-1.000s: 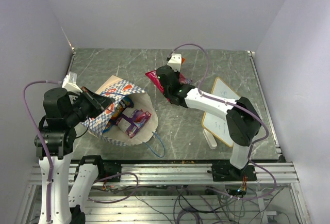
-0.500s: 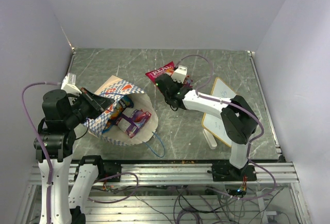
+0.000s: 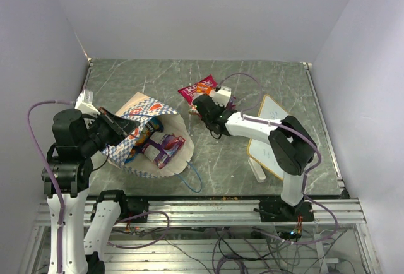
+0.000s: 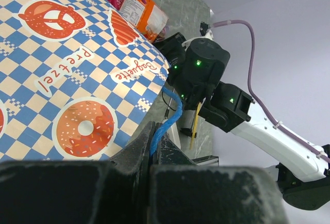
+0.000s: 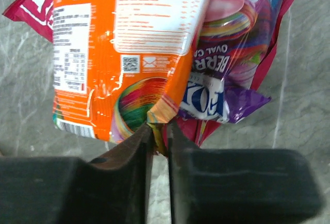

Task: Take the snacks out of the paper bag
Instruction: Place the snack at the center of the board, then adjust the snack at the center of the board.

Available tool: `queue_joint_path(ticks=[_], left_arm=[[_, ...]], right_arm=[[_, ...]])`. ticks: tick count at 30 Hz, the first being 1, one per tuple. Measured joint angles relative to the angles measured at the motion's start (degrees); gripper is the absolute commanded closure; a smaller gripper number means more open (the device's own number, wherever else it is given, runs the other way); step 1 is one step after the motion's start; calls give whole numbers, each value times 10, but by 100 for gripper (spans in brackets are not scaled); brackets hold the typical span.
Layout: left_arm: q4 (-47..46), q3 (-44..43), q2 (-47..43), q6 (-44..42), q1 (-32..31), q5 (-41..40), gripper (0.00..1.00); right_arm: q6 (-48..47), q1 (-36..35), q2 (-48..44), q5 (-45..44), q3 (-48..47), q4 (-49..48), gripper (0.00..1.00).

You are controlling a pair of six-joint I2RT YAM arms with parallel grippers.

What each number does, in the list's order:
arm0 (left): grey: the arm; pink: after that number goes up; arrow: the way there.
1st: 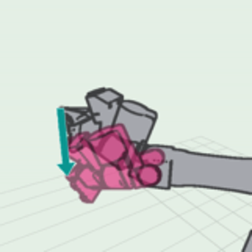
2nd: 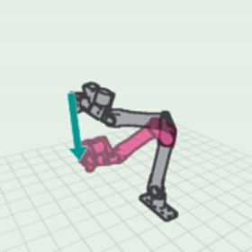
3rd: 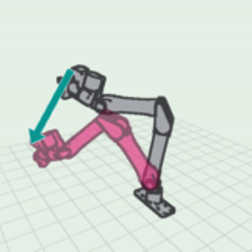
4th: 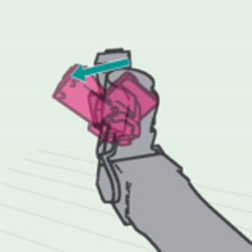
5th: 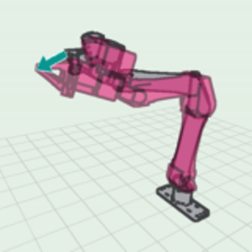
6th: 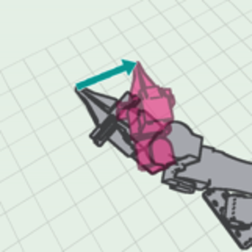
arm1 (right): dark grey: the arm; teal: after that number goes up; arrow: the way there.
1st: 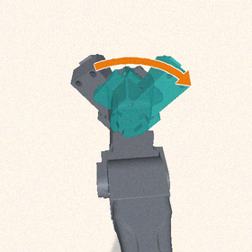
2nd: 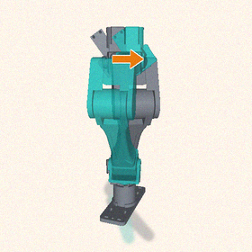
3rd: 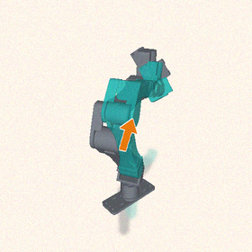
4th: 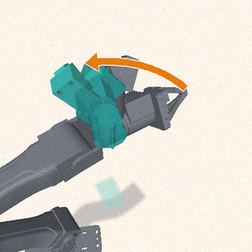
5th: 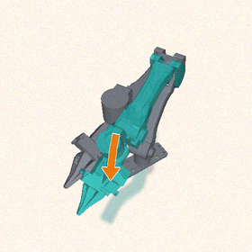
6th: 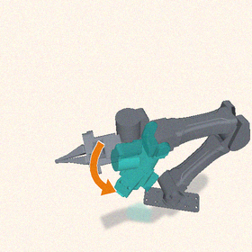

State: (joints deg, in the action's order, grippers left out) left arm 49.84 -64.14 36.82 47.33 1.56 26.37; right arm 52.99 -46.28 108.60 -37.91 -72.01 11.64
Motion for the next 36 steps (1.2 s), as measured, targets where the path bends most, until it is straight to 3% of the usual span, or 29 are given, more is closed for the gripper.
queue_joint_path(ticks=[5,8,12,15,21,26,30,33,36], left_arm=[[2,0,2,-1,0,-3,93],[2,0,4,-1,0,-2,93],[2,-1,14,-2,0,-3,93],[2,-3,20,-4,0,-3,93],[2,-12,24,-6,0,-3,93],[2,-20,27,-6,0,-3,93],[2,-20,27,-6,0,-4,93],[3,-20,26,-6,0,-5,93],[5,-20,24,-5,0,-7,93]], right_arm=[[-44,12,-21,25,40,-27,38],[-98,15,-94,64,104,-37,16],[-192,17,-202,112,160,-62,3],[-254,28,-248,153,175,-78,1],[-340,68,-254,251,167,-76,0],[-400,66,-273,391,146,-89,0],[-427,47,-333,483,183,-146,0],[-435,34,-358,480,203,-166,0],[-452,37,-318,418,171,-152,0]])
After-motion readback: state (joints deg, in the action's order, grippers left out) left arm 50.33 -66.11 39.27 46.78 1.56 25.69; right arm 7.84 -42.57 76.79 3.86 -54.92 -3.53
